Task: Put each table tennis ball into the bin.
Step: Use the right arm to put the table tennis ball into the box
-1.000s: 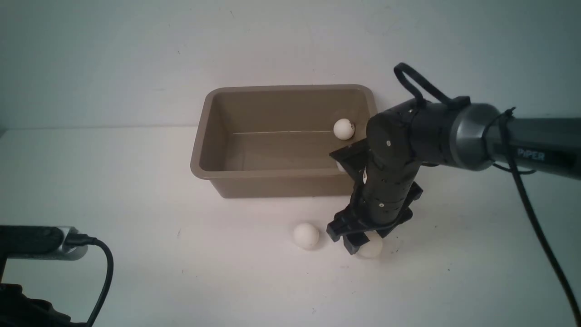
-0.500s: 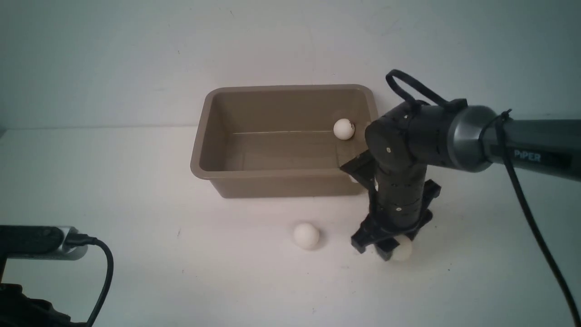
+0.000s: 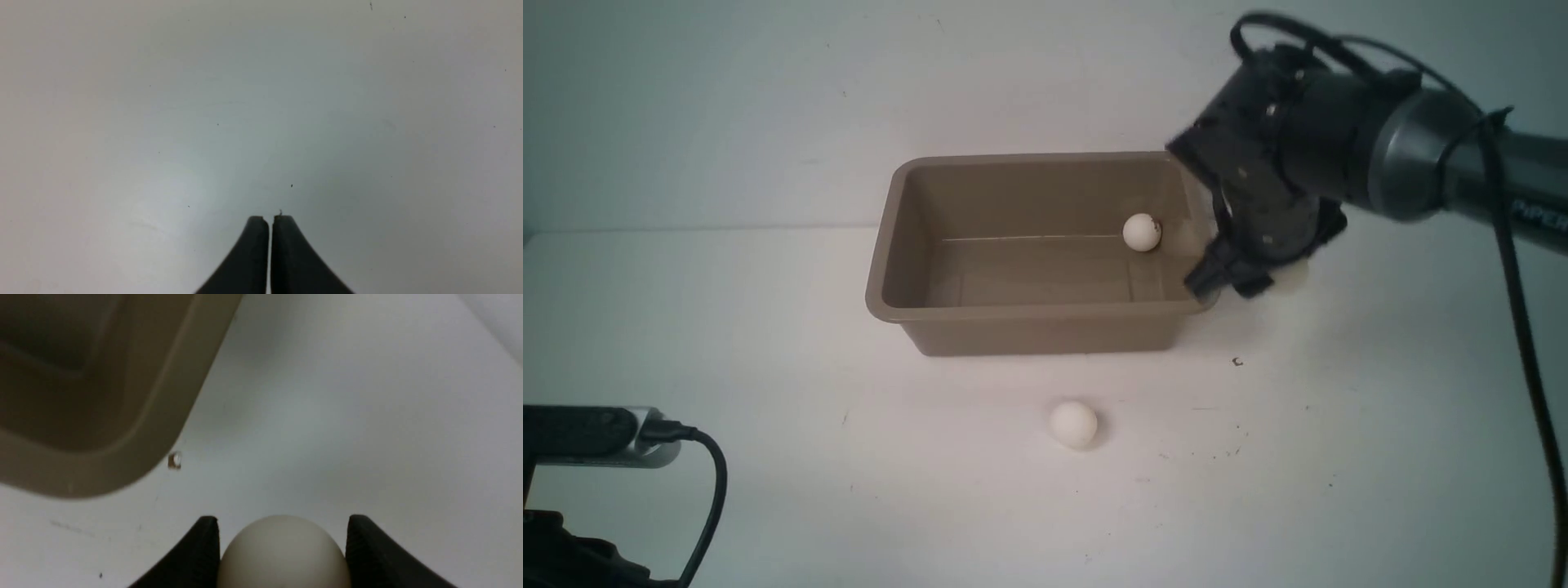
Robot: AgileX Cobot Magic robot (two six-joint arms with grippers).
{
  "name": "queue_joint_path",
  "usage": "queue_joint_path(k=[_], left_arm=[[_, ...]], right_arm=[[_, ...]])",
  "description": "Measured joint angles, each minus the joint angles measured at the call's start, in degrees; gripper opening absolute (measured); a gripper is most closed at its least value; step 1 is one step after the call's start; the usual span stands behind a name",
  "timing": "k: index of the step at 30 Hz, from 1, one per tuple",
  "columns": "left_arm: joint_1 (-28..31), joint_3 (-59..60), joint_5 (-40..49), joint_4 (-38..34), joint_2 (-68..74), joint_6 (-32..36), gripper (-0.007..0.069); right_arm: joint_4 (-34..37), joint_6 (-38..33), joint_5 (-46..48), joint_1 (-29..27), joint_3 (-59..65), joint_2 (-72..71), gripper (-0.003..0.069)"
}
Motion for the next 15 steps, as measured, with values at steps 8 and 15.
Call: queue_joint_path(k=[8,15], left_arm=[[0.0,0.0,-0.1,0.0,0.0,0.0,-0.0004],[0.0,0.0,-0.1,0.0,0.0,0.0,-0.0004]], right_arm=[[8.5,-6.4,-3.8,0.0,-10.2,-0.1,0.0358],[17.7,-11.4,-6.3,0.0,-10.5,2.7,0.0358]])
